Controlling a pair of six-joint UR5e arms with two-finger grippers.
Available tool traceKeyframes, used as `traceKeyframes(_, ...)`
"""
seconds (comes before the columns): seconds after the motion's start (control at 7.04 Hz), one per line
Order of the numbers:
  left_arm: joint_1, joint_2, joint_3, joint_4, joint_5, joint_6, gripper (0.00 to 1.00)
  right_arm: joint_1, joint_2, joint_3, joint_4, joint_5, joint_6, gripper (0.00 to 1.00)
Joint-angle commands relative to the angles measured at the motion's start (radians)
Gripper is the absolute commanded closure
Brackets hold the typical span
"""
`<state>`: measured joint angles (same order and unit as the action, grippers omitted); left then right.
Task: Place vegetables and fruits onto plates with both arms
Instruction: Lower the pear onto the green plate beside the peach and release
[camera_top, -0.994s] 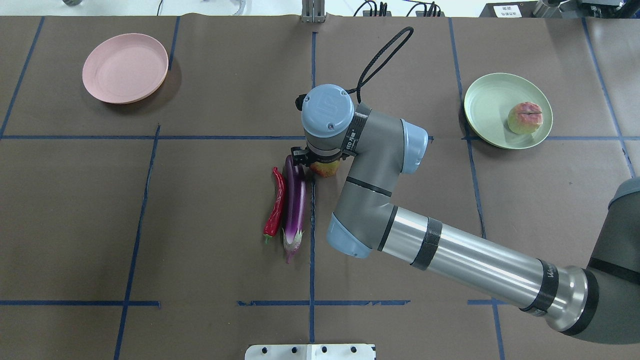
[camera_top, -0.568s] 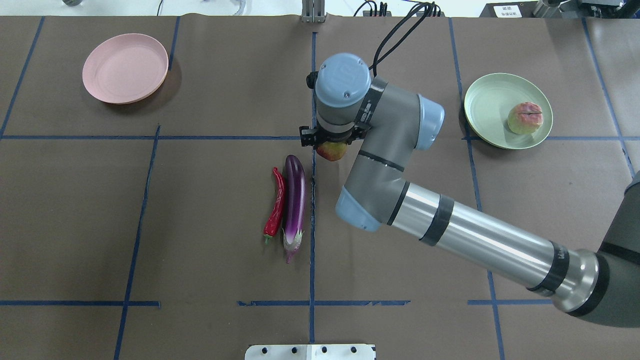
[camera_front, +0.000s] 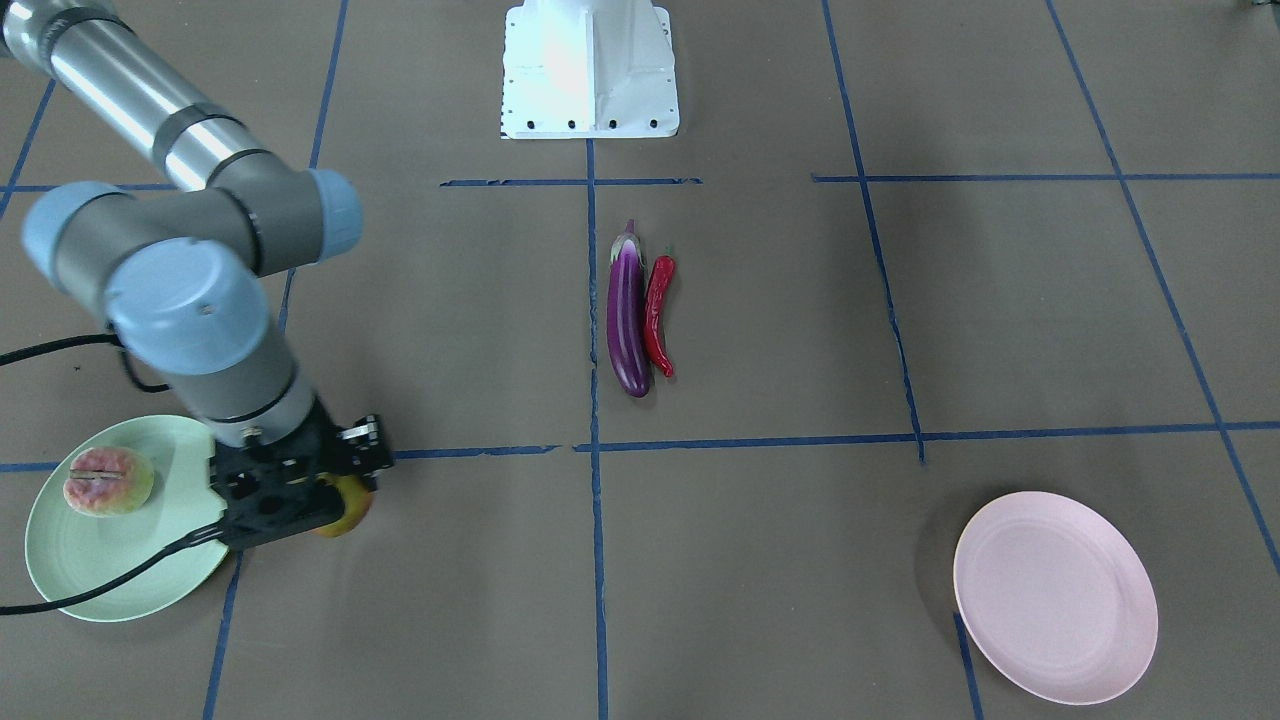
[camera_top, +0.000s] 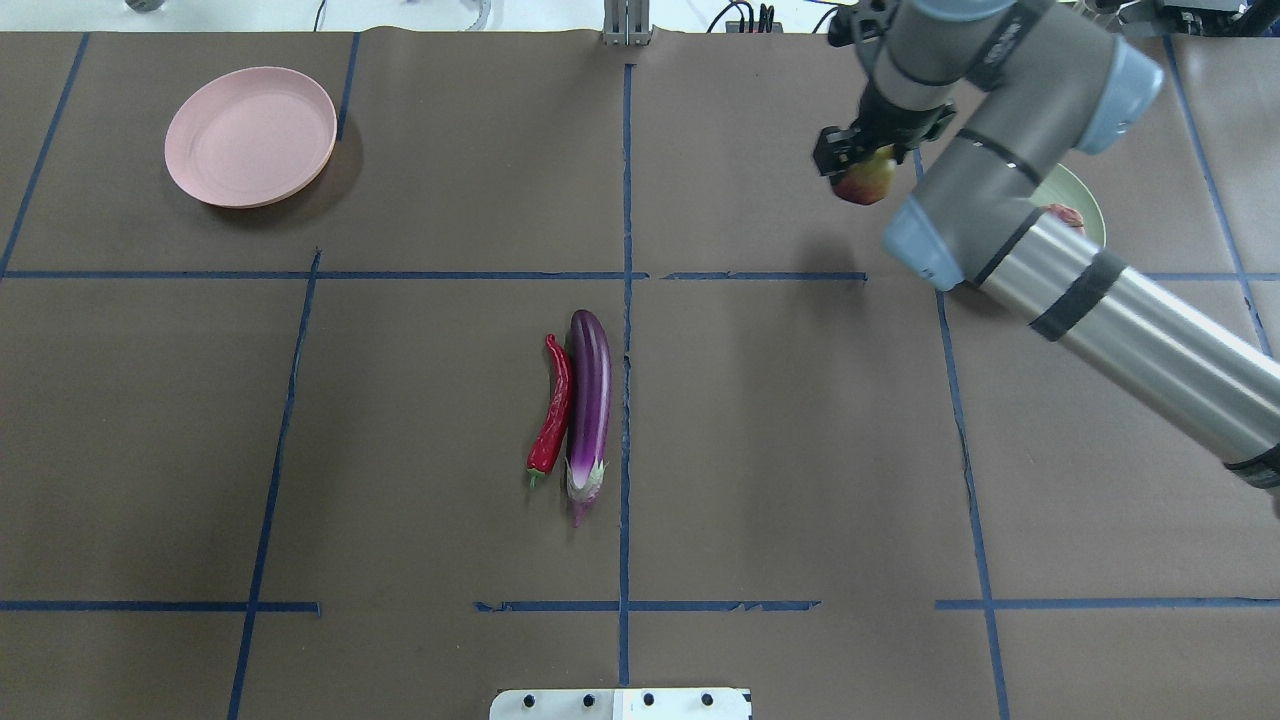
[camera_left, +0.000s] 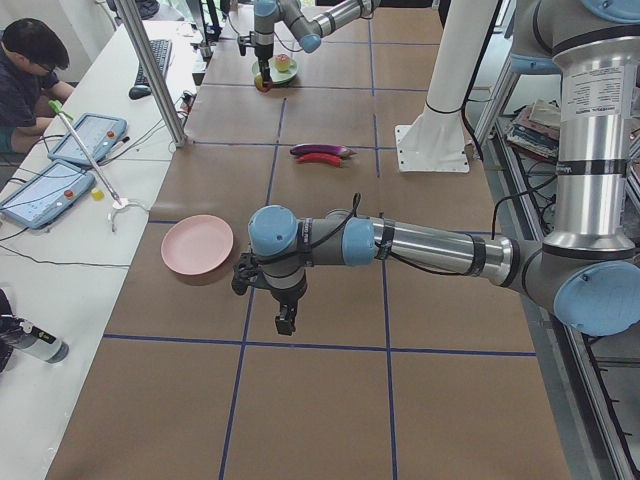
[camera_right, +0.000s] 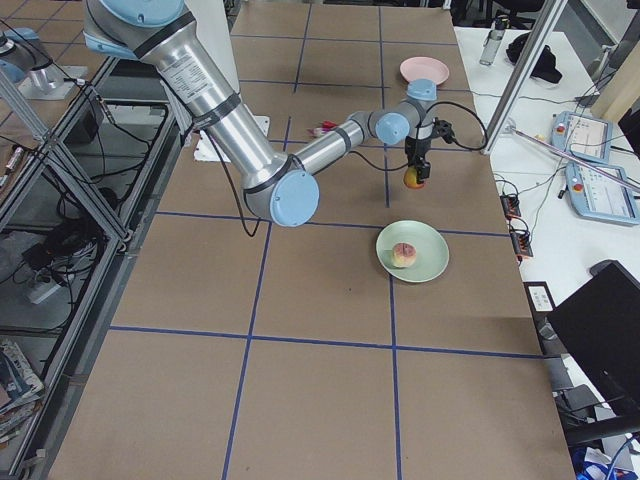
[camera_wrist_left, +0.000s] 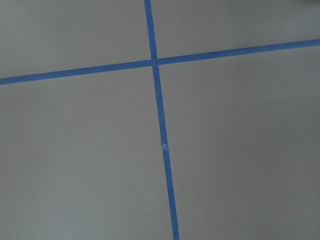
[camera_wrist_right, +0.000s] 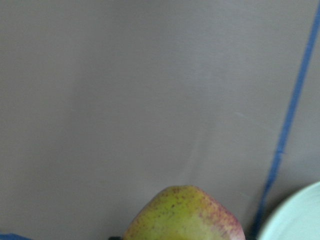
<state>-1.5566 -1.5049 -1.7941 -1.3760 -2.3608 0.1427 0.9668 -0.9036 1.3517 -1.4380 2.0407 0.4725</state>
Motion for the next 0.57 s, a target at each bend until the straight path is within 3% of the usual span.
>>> traceKeyframes(0.0,0.0,0.0,-0.001,0.0,0.0,0.0,0.0,0.098,-0.113,-0.028,0.002,0.055,-0.222,0.92)
traceKeyframes(0.14,0.0,0.0,-0.001,0.0,0.0,0.0,0.0,0.096,-0.116,-0.045,0.004,0.053,-0.222,0.65)
traceKeyframes(0.28,0.0,0.0,-0.002,0.002,0.0,0.0,0.0,0.092,-0.115,-0.054,0.005,0.053,-0.221,0.19)
traceKeyframes(0.43,0.0,0.0,-0.002,0.0,0.0,0.002,0.0,0.095,-0.115,-0.054,0.019,0.053,-0.213,0.0)
